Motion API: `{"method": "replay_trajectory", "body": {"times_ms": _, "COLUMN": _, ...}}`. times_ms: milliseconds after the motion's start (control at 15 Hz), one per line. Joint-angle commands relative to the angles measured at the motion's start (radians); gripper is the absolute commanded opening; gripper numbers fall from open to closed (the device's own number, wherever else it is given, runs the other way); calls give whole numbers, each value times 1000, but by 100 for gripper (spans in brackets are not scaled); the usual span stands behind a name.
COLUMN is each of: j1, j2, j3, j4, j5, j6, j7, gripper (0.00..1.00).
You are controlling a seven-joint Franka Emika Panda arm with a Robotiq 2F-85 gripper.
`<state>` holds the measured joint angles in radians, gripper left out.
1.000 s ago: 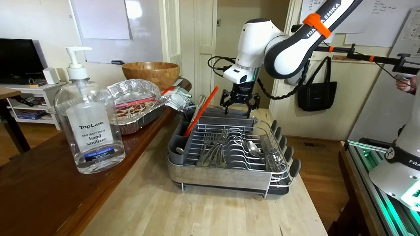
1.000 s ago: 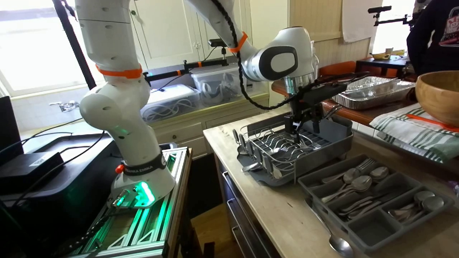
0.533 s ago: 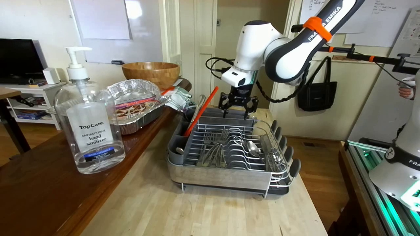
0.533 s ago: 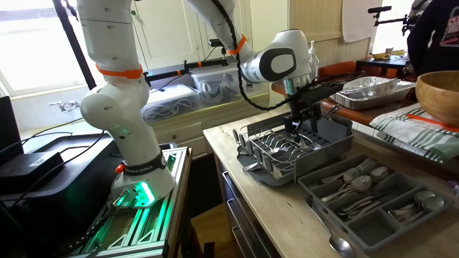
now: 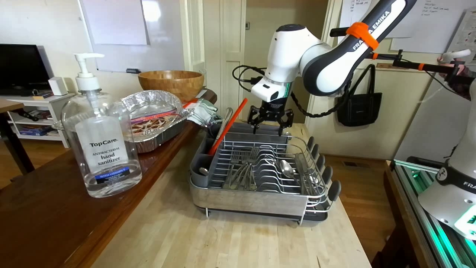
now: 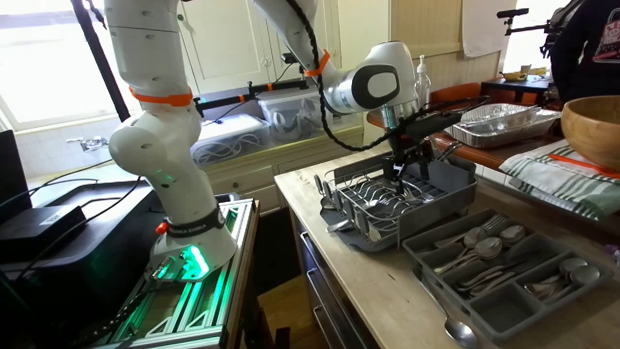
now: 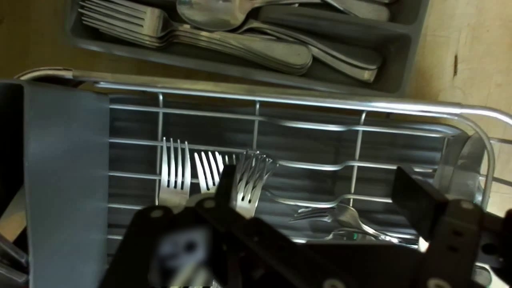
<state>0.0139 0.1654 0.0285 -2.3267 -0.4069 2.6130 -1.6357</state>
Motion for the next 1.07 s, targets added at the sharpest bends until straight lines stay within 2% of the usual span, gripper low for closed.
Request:
{"method": "replay_trajectory", "body": {"times_ms": 0, "j1": -3, "j2": -1, "j3": 3, "j4": 1, "j5": 1, "j6": -3, "j7": -1, "gripper": 100}}
{"method": "replay_trajectory", "body": {"times_ms": 533, "j1": 56, "j2": 187, "j3": -12, "j4": 29, "j5": -86, "j6": 153, "j7": 233, "gripper": 100}}
{"method": "replay_trajectory", "body": {"times_ms": 1000, "j1": 110, "j2": 180, "j3": -47, "j4": 32, "j5": -210, "j6": 169, "j7": 413, "gripper": 100}}
